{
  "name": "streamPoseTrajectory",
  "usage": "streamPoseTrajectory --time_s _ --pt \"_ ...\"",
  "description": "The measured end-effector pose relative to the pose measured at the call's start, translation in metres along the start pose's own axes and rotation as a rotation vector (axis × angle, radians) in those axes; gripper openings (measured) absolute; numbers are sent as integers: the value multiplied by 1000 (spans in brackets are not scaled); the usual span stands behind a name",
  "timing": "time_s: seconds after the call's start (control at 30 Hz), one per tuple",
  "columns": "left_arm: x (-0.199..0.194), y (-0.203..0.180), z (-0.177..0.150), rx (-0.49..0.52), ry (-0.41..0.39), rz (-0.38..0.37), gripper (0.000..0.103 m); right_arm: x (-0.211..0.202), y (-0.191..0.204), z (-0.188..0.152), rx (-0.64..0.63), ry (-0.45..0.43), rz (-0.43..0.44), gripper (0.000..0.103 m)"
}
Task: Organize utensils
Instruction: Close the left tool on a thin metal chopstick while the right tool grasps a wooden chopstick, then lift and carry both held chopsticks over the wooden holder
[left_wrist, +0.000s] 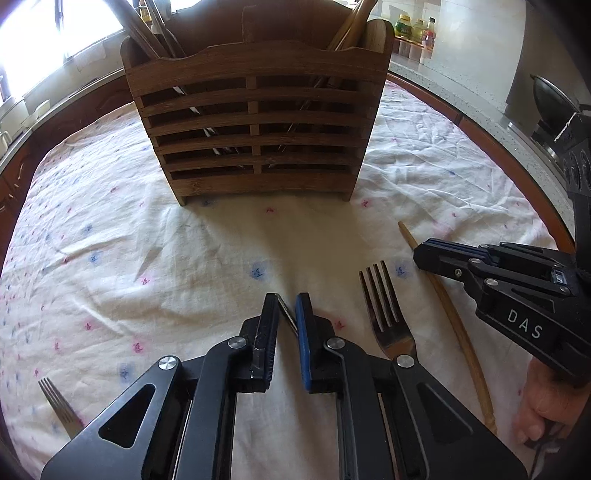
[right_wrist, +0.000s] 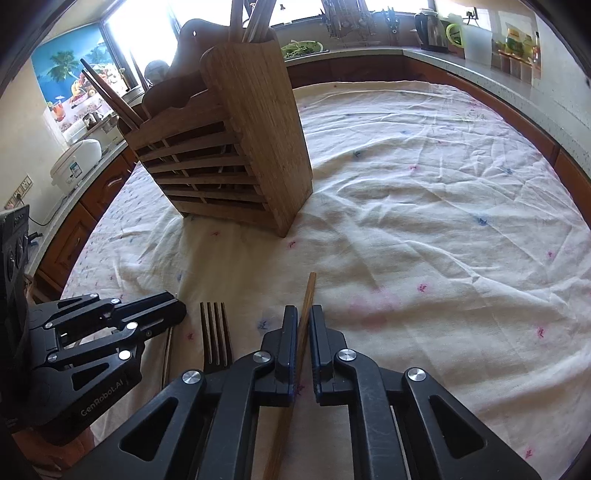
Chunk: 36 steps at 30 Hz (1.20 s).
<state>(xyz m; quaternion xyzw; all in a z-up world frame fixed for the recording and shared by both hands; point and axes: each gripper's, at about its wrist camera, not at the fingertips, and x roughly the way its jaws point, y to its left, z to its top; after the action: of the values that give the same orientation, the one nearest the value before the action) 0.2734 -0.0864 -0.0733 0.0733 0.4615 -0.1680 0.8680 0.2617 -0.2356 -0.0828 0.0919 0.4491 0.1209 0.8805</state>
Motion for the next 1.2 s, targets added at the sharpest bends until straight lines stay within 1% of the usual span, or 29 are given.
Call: streamPoseTrajectory --time_s 0.07,0.17,0.27,0.4,0.43,0.5,0.57,0.63,0.67,0.73,0.77,0.8,0.87,0.9,0.93,1.03,1.13,1.2 --pt "-6 4 -4 -15 -10 -23 0 -8 -1 -2 12 -13 17 6" --pt "-21 9 -10 -38 -37 -48 0 -23 -3 -3 32 -40 46 6" --pt "-42 16 -17 -45 -65 -66 0 -42 -2 -1 37 -79 55 5" --pt "-61 18 -19 -55 -93 -89 0 -64 3 2 32 -125 68 5" --pt "-63 18 -18 -56 -89 -81 0 -68 4 2 27 -133 65 5" --pt "-59 22 -17 -68 -39 -69 1 -73 6 3 16 -141 57 5" --pt "-49 19 -16 -51 4 -56 7 -78 7 2 17 -150 55 5" --pt "-38 14 -19 -29 41 -31 31 -81 7 0 19 -155 55 5" --pt "-31 12 -20 -19 50 -13 34 -83 8 -2 21 -156 58 5" --pt "-19 8 -23 6 75 27 36 -84 7 -4 23 -154 57 5" --pt "-18 6 -23 22 58 42 37 -84 6 -4 24 -153 56 5" --pt "-15 5 -24 28 56 45 36 -85 5 -5 27 -152 58 5" --pt "-12 4 -23 32 56 24 24 -86 3 -6 30 -153 53 5" --pt "-11 3 -24 42 53 22 11 -87 2 -6 34 -153 56 5" --pt "-10 3 -25 49 53 27 6 -87 1 -6 38 -154 58 5" --pt "-11 6 -27 36 44 17 5 -88 1 -6 44 -158 66 5" --pt "-29 9 -27 -1 -1 -11 4 -92 3 -5 40 -167 75 5" --pt "-51 14 -24 -27 -41 -42 4 -95 5 -4 37 -175 82 5"
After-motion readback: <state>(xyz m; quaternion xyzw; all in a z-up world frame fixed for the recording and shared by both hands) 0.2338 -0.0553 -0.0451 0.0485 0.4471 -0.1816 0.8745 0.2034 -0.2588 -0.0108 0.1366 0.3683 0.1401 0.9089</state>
